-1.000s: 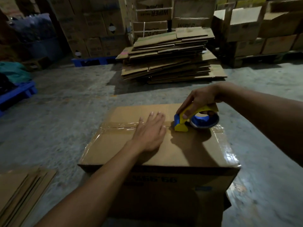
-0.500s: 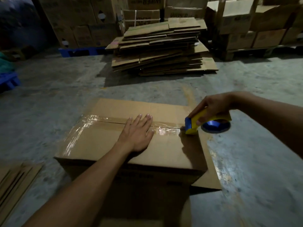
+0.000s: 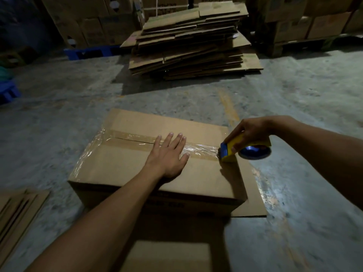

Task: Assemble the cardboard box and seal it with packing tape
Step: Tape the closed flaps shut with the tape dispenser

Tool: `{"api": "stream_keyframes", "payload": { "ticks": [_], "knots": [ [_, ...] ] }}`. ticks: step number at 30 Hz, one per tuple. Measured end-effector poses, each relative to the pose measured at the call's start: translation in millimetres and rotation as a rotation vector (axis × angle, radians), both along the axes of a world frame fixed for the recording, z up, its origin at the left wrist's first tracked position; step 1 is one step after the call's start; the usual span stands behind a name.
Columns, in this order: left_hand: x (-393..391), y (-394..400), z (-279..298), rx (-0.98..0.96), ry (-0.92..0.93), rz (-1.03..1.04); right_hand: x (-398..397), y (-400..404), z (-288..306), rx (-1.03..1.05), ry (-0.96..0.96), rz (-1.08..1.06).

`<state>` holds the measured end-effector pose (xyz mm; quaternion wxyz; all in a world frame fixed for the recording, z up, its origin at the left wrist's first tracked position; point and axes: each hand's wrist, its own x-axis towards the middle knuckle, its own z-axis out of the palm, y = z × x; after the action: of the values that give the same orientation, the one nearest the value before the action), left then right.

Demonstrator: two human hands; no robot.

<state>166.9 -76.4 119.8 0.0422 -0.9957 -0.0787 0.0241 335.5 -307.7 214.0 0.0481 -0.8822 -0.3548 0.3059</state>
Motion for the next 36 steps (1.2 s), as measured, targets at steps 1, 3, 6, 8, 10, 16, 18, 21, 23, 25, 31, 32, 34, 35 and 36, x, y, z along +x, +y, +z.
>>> {"api": "stream_keyframes", "payload": {
  "ticks": [1, 3, 6, 8, 10, 16, 18, 21, 23, 25, 31, 32, 34, 35, 36],
  "knots": [
    [0, 1, 0, 0.003, -0.001, -0.005, 1, 0, -1, 0.005, 0.007, 0.004],
    [-2, 4, -1, 0.011, -0.002, -0.015, 2, 0, -4, 0.003, 0.004, 0.012],
    [-10, 14, -2, 0.023, -0.008, -0.021, 4, 0, -2, 0.038, 0.009, 0.039],
    [-17, 23, -1, 0.041, -0.014, -0.015, 6, 2, 6, 0.088, 0.038, 0.045],
    [-22, 29, 0, 0.059, -0.019, -0.013, 9, 7, 13, 0.131, 0.057, 0.053],
    [-23, 30, -1, 0.055, -0.023, -0.009, 1, 9, -13, 0.072, 0.034, 0.078],
    [-23, 29, -3, 0.058, -0.013, -0.017, -1, 12, -16, 0.066, 0.015, 0.076],
    [-22, 28, 0, 0.073, 0.001, -0.004, -3, 27, -10, 0.039, -0.02, 0.076],
    [-15, 22, 3, 0.101, 0.04, 0.031, -2, 32, -10, 0.028, -0.039, 0.062],
    [-3, 9, 3, 0.126, 0.085, 0.055, 0, 36, -13, 0.009, -0.043, 0.046],
    [-9, 6, -16, 0.036, -0.012, 0.057, -4, 50, -17, -0.002, -0.034, 0.029],
    [-13, 10, -16, 0.039, -0.022, 0.064, -5, 54, -17, -0.004, -0.033, 0.036],
    [-19, 14, -15, 0.038, -0.028, 0.062, -10, 59, -17, -0.011, -0.037, 0.049],
    [-19, 14, -15, 0.034, -0.024, 0.062, -11, 60, -16, -0.014, -0.039, 0.047],
    [-19, 13, -15, 0.029, -0.022, 0.066, -12, 61, -15, -0.02, -0.04, 0.045]
  ]
}}
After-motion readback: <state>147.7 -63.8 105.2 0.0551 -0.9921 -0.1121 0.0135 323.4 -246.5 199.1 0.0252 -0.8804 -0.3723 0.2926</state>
